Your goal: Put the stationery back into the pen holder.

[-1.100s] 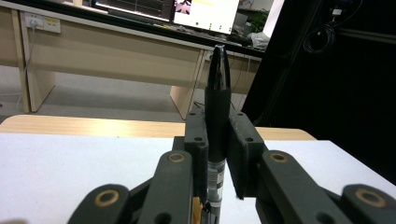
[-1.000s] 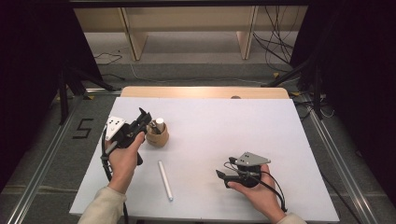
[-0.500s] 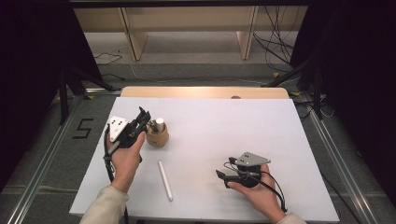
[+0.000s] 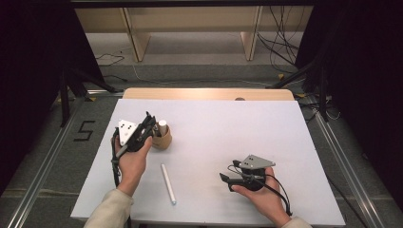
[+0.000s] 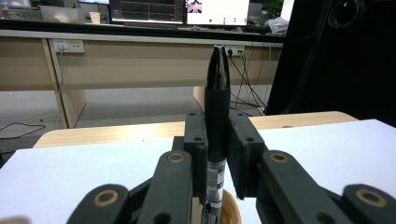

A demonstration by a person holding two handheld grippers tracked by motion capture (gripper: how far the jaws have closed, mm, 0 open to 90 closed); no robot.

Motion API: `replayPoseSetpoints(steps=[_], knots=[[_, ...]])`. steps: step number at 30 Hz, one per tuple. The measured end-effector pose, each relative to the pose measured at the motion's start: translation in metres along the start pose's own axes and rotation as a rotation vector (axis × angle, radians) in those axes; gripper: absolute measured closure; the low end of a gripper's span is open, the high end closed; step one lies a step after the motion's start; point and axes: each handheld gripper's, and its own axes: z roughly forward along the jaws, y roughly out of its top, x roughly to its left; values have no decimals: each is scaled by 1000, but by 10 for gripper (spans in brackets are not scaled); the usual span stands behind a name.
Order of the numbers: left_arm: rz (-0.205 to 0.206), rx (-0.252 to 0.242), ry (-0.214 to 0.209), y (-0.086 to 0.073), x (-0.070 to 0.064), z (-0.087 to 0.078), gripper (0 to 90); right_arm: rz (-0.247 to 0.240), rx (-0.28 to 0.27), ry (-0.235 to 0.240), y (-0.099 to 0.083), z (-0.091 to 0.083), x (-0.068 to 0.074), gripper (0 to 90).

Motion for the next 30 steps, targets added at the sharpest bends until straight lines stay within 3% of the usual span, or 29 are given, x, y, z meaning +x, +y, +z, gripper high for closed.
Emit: replayPoseSetpoints(steps=[8, 15, 19, 24, 26, 30], knots=[[25, 25, -13, -5, -3, 4, 785, 2, 1, 2, 0, 0, 0, 300], [49, 103, -59, -15, -6, 10, 755, 0, 3, 4, 0, 1, 1, 300], [52, 113, -62, -16, -7, 11, 732, -1, 4, 4, 0, 1, 1, 300], [47, 116, -55, -15, -7, 8, 647, -2, 4, 4, 0, 1, 1, 300], [47, 121, -44, -14, -6, 6, 546, -5, 6, 5, -1, 1, 1, 300], [34, 144, -43, -12, -6, -3, 440, 1, 7, 6, -1, 2, 2, 300]])
